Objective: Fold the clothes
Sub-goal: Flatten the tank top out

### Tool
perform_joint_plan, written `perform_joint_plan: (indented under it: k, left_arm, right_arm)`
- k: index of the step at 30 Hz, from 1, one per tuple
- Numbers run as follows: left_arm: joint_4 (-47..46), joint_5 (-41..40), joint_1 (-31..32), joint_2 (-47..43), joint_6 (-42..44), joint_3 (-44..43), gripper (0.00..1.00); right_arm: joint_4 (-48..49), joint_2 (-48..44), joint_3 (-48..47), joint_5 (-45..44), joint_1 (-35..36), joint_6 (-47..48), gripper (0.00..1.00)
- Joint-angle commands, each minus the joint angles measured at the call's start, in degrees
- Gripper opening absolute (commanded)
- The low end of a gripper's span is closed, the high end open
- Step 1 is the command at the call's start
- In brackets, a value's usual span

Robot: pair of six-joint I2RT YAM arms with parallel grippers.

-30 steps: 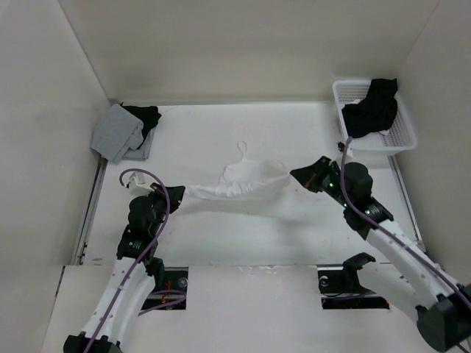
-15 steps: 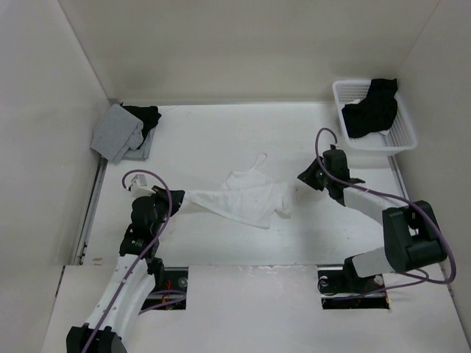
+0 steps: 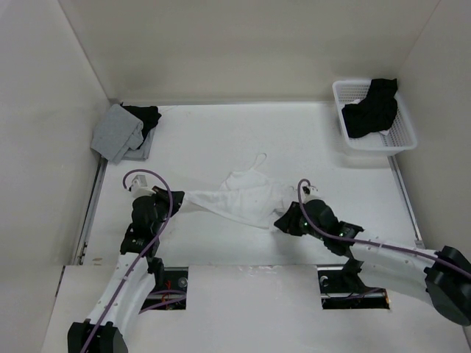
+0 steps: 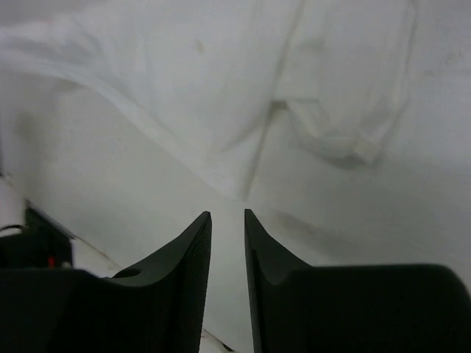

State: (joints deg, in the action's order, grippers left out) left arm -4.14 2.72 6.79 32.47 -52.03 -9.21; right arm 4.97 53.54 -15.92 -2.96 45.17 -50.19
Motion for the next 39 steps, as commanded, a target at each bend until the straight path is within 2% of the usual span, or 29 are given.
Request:
perform_joint_plan:
  k: [1, 7, 18, 19, 23, 25, 27, 29, 32, 36, 39]
  left_arm:
    - [-3.5, 1.0, -0.3, -0.1, 1.1, -0.3, 0.04]
    - [-3.1, 1.0, -0.1, -1.3, 0.9, 0.0, 0.04]
    - [-3.7, 1.0, 0.3, -0.7, 0.7, -0.2, 0.04]
    - [-3.7, 1.0, 0.2, -0.6, 0.7, -0.1, 0.04]
    - [-3.7, 1.0, 0.1, -0.6, 0.6, 0.0, 0.04]
    - [-3.4, 1.0, 0.0, -0.7, 0.6, -0.3, 0.04]
    - [-3.0, 1.0, 0.0, -1.2, 0.5, -0.8, 0.04]
    - [-2.3, 1.1, 0.4, -2.0, 0.0, -2.6, 0.02]
    - [2.0, 1.4, 1.7, -5.1, -1.5, -10.0, 0.01]
    - [8.4, -2.2, 3.8, -10.7, -2.0, -23.5, 0.01]
    - [10.9, -5.2, 5.1, -11.3, -2.0, -34.3, 0.01]
  right_arm:
    - [2.4, 2.7, 0.1, -4.2, 2.1, -4.4, 0.33]
    - [6.6, 8.2, 0.5, -3.3, 2.6, -6.8, 0.40]
    - [15.8, 18.5, -0.1, 0.4, 2.2, -7.4, 0.40]
    - [16.1, 19.4, -0.2, 0.6, 2.1, -7.4, 0.38]
    - [16.2, 20.9, -0.5, -0.3, 2.1, -7.9, 0.18]
    - [16.1, 19.3, -0.4, -1.1, 2.2, -8.2, 0.09]
    - [15.0, 15.5, -0.4, -2.8, 2.2, -8.0, 0.04]
    - [11.0, 8.9, -1.6, -4.3, 2.4, -7.4, 0.02]
    - [-2.3, -4.4, -7.5, -7.8, 4.8, -4.7, 0.01]
    - [-24.3, -18.7, -24.5, -19.2, 10.6, 2.2, 0.01]
    - [-33.5, -20.1, -39.7, -27.0, 14.9, 7.8, 0.01]
